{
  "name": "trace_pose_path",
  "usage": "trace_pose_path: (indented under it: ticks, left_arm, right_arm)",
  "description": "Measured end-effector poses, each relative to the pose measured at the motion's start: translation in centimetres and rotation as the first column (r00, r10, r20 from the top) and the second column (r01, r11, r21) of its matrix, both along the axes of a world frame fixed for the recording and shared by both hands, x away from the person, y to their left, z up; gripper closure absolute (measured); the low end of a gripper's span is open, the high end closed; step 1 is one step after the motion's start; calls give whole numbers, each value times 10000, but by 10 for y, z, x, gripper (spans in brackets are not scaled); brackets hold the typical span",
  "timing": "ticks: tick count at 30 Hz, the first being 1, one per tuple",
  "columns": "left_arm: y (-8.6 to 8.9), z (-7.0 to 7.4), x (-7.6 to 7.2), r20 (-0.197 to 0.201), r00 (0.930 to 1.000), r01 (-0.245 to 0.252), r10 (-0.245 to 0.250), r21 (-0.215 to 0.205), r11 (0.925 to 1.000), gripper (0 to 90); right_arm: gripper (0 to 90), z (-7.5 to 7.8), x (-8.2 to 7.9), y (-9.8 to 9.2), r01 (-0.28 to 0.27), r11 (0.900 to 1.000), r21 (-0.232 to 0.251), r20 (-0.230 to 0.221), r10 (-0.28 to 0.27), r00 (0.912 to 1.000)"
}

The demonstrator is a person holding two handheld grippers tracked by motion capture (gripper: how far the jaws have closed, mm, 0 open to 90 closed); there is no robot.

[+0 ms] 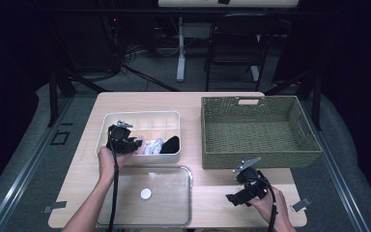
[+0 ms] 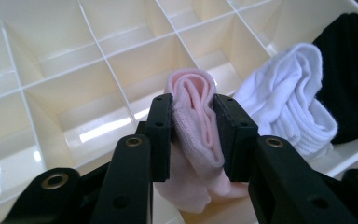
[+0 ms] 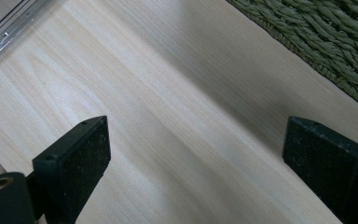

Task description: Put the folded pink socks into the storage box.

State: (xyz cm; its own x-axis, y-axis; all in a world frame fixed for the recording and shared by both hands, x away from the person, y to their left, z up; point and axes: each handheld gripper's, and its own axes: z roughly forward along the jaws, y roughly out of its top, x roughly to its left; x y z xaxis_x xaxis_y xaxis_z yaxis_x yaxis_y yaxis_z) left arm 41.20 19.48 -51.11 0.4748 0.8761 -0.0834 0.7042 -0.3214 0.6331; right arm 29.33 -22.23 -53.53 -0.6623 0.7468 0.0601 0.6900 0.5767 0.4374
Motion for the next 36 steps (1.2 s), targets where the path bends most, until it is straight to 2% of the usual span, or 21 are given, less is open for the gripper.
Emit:
trace_pose_path:
  ticks: [6,12,19,20,24,29,36]
  left_arm:
    - [-3,-4,2,-481,9988,101,-94,156,9998,717]
    - [-6,-9,2,-600,9980,228,-203,421,9989,720]
    - [-6,-11,2,-610,9979,229,-208,332,9992,720]
    - [-5,-11,3,-601,9980,235,-218,275,9993,720]
    - [-1,-11,3,-645,9978,171,-175,-63,9998,707]
    - [6,-6,3,-730,9973,67,-108,-553,9984,618]
    - [10,5,-1,-419,9991,-17,-2,-444,9990,421]
  right_arm:
    - [73,-1,0,0,-42,10000,-1,13,42,10000]
    - [75,-1,-1,0,5,10000,11,47,-5,10000]
    - [79,0,0,0,15,10000,-7,-42,-15,10000]
    - [81,0,0,-1,-7,9999,-118,-23,7,10000]
    - [80,1,0,-2,68,10000,-6,-64,-68,10000]
    - [79,0,0,-4,142,9999,-35,-35,-142,9999]
    - [79,2,0,-5,143,9998,-128,-18,-143,9999]
